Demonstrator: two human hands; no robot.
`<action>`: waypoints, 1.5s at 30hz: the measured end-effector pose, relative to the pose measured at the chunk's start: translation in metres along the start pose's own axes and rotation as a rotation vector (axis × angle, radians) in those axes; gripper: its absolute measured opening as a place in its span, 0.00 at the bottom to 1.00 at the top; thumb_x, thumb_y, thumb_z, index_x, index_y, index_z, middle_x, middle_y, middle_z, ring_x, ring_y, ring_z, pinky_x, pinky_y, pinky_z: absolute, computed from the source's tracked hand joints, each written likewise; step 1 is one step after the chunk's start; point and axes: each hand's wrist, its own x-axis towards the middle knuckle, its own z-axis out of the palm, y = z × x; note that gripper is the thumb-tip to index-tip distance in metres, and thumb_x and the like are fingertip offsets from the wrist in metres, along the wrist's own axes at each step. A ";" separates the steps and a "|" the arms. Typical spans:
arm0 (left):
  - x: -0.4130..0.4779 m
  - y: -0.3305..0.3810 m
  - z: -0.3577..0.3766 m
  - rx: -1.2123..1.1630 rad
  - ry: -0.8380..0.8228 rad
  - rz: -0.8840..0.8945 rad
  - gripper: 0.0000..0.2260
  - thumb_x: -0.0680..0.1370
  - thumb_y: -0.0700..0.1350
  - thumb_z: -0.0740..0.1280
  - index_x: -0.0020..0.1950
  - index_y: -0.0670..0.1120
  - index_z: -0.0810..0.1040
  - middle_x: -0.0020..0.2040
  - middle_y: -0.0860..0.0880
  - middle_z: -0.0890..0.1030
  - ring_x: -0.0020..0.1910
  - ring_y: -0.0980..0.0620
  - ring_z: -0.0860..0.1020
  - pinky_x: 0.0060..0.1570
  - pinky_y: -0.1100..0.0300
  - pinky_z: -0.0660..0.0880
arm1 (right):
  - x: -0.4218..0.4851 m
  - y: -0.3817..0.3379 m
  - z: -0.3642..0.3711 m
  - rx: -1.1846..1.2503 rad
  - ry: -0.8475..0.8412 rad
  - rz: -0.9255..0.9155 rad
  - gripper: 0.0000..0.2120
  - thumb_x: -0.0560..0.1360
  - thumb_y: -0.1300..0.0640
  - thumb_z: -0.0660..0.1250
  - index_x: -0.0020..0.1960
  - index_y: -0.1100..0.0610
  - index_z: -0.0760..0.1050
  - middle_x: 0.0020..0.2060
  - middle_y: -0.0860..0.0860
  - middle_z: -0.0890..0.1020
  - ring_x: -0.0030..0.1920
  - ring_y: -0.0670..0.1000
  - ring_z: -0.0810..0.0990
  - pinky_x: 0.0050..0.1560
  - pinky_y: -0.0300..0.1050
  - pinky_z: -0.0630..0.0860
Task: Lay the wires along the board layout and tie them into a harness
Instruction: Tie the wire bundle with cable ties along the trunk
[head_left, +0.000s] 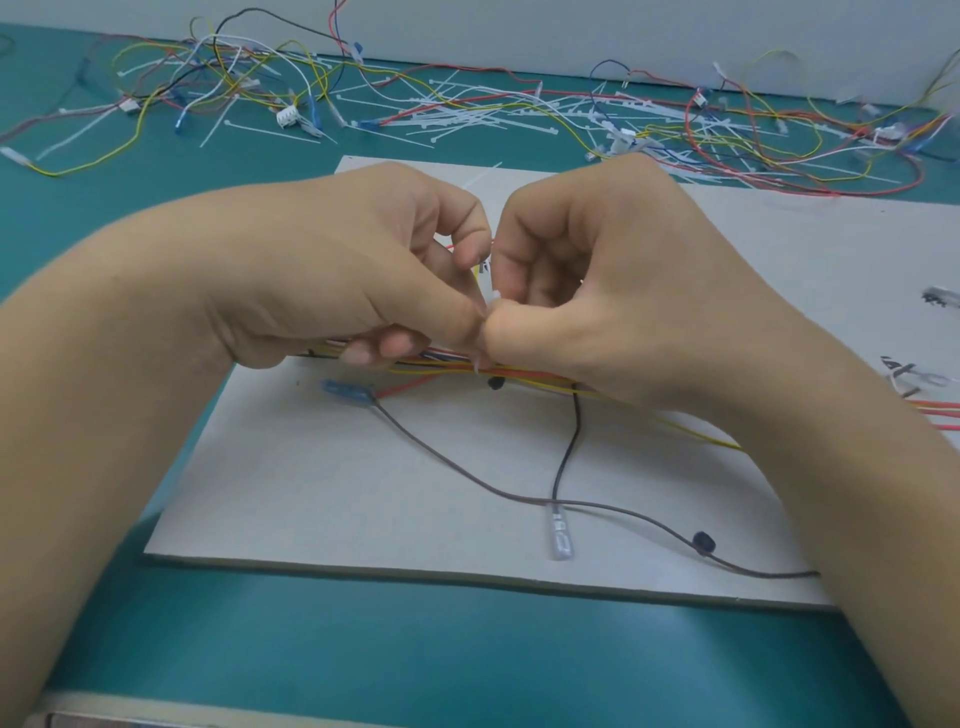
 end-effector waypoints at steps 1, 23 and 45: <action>0.000 0.000 0.000 -0.005 0.006 0.004 0.15 0.71 0.32 0.74 0.50 0.41 0.70 0.25 0.50 0.76 0.16 0.57 0.64 0.18 0.70 0.62 | 0.000 0.000 0.000 0.001 0.000 0.003 0.06 0.65 0.60 0.74 0.34 0.57 0.77 0.25 0.51 0.79 0.24 0.43 0.72 0.26 0.34 0.66; -0.001 -0.003 -0.016 -0.139 0.096 0.129 0.15 0.70 0.35 0.77 0.40 0.49 0.72 0.38 0.41 0.82 0.20 0.54 0.63 0.21 0.69 0.60 | 0.006 0.004 -0.024 0.449 0.245 0.148 0.08 0.66 0.65 0.66 0.30 0.58 0.73 0.22 0.54 0.72 0.22 0.51 0.68 0.26 0.39 0.62; -0.004 -0.003 -0.013 0.564 0.046 0.190 0.22 0.58 0.68 0.78 0.48 0.62 0.85 0.39 0.55 0.83 0.34 0.53 0.78 0.40 0.48 0.80 | 0.008 0.006 -0.040 0.544 0.356 0.305 0.12 0.65 0.65 0.69 0.24 0.57 0.72 0.20 0.55 0.71 0.24 0.55 0.64 0.27 0.41 0.61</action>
